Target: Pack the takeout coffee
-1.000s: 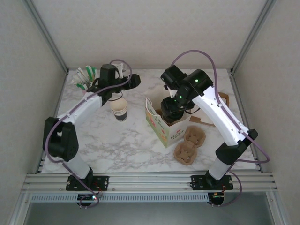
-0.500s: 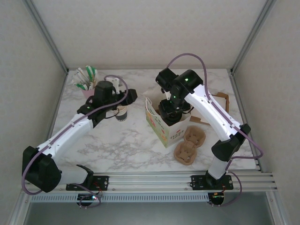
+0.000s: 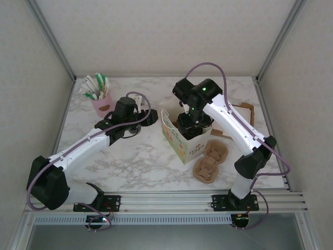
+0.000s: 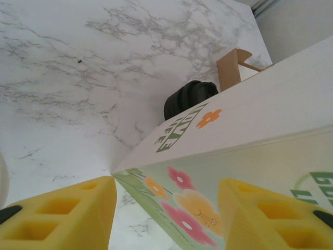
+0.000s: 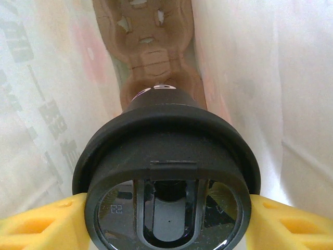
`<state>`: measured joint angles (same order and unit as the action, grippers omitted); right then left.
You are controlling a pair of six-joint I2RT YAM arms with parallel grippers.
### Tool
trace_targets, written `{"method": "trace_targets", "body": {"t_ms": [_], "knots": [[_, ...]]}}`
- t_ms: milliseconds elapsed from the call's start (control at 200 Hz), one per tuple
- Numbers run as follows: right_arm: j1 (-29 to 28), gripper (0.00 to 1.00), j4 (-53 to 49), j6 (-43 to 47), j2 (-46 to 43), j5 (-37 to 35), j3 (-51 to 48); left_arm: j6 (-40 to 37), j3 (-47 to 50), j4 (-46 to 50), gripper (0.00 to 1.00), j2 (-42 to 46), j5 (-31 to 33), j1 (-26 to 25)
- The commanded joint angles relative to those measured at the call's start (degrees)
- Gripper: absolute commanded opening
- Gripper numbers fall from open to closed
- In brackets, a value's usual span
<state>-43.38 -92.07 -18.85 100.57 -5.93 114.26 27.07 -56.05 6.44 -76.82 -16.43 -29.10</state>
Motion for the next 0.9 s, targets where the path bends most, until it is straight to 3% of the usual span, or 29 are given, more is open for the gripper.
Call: {"method": "trace_targets", "body": {"t_ms": [0,896], "knots": [[0.31,0.69,-11.02,-0.20,1.62,0.75,-0.18,0.70,-0.02,-3.06,0.54,-1.72,0.13,-0.43],[-1.79,0.69,-10.94,-1.31,4.36,6.14,2.67,0.62,-9.84,-6.11,0.52,-11.88,0.78,0.63]]}}
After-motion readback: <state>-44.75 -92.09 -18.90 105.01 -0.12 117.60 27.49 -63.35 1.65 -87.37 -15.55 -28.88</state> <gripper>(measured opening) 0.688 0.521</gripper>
